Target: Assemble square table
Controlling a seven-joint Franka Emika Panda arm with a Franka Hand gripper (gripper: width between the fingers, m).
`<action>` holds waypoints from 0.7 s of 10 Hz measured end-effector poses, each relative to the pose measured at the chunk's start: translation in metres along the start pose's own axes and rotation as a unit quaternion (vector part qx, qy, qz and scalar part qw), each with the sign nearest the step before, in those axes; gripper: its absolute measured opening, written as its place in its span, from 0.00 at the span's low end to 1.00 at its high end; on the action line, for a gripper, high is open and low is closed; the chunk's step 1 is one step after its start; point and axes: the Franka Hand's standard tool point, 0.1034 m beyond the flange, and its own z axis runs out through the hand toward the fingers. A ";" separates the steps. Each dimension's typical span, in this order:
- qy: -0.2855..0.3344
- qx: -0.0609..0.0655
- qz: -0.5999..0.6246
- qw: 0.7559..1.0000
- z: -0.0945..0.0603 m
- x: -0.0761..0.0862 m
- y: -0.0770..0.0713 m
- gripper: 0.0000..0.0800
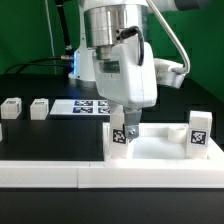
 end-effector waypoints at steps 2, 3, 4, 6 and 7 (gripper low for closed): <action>0.001 0.000 -0.072 0.997 0.000 0.001 0.000 0.81; 0.004 -0.004 -0.162 0.987 -0.001 0.002 0.000 0.81; 0.008 -0.015 -0.264 0.964 -0.001 0.001 -0.002 0.81; -0.019 -0.043 -0.406 0.913 0.001 -0.001 -0.009 0.81; -0.014 -0.041 -0.396 0.917 0.001 0.001 -0.010 0.80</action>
Offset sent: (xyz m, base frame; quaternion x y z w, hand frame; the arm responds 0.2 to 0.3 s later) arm 0.0084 0.0172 0.0034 -0.0246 -0.0196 -0.4526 0.8911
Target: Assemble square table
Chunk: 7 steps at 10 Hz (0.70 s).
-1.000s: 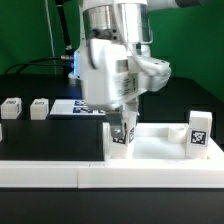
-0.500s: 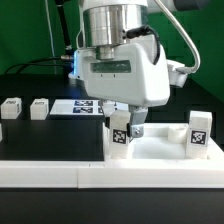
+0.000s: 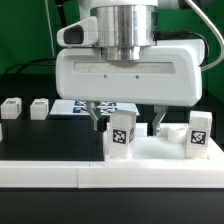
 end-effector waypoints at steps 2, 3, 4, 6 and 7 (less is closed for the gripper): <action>0.000 0.000 0.034 0.999 0.001 0.000 0.000 0.58; -0.001 -0.003 0.091 0.996 0.001 0.001 0.006 0.37; -0.001 -0.004 0.109 0.994 0.002 0.000 0.007 0.37; -0.001 -0.006 0.216 0.976 0.002 0.001 0.009 0.37; -0.003 -0.012 0.328 0.945 0.001 -0.001 0.011 0.37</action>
Offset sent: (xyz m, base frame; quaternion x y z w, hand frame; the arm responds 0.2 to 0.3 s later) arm 0.0000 0.0000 0.0000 0.0000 0.0000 0.1296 0.9916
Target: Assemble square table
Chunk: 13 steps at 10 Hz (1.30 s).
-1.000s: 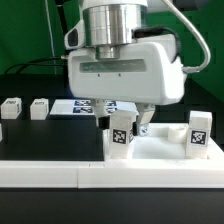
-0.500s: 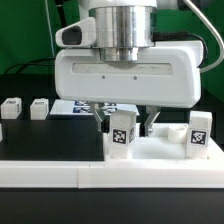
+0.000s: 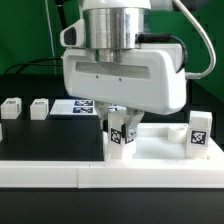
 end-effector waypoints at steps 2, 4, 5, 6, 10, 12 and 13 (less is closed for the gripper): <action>-0.012 -0.020 0.155 0.988 0.000 -0.002 0.001 0.37; -0.015 -0.027 0.324 0.945 0.000 -0.002 0.003 0.37; -0.021 -0.025 0.396 0.918 -0.001 -0.001 0.002 0.37; -0.026 -0.023 0.429 0.903 -0.001 -0.001 0.002 0.37; -0.020 -0.027 0.469 0.883 -0.002 -0.002 0.003 0.38; -0.016 -0.033 0.477 0.878 -0.001 -0.002 0.006 0.51; -0.016 -0.033 0.475 0.879 -0.001 -0.002 0.006 0.51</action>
Offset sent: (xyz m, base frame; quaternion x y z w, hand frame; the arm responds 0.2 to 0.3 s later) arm 0.0095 0.0137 -0.0021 0.0070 -0.0424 0.4108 0.9107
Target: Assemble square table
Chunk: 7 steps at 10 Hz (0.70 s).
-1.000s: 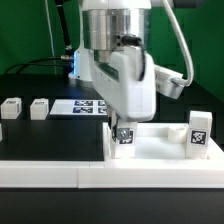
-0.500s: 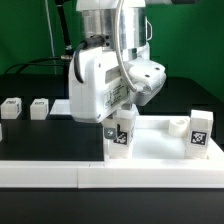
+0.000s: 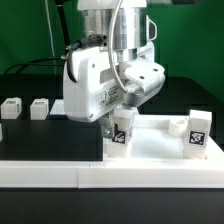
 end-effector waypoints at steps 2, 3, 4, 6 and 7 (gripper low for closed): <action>-0.001 0.001 -0.002 1.000 -0.001 -0.002 0.001 0.80; -0.009 0.005 -0.012 1.000 -0.012 -0.013 0.003 0.81; -0.018 0.008 -0.016 1.000 -0.026 -0.022 0.010 0.81; -0.042 0.009 -0.025 0.999 -0.066 -0.036 0.033 0.81; -0.039 0.009 -0.025 0.999 -0.062 -0.035 0.032 0.81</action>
Offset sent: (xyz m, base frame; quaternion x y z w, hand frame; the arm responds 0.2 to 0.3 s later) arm -0.0199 0.0211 0.0463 0.0231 -0.0040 0.0014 0.9997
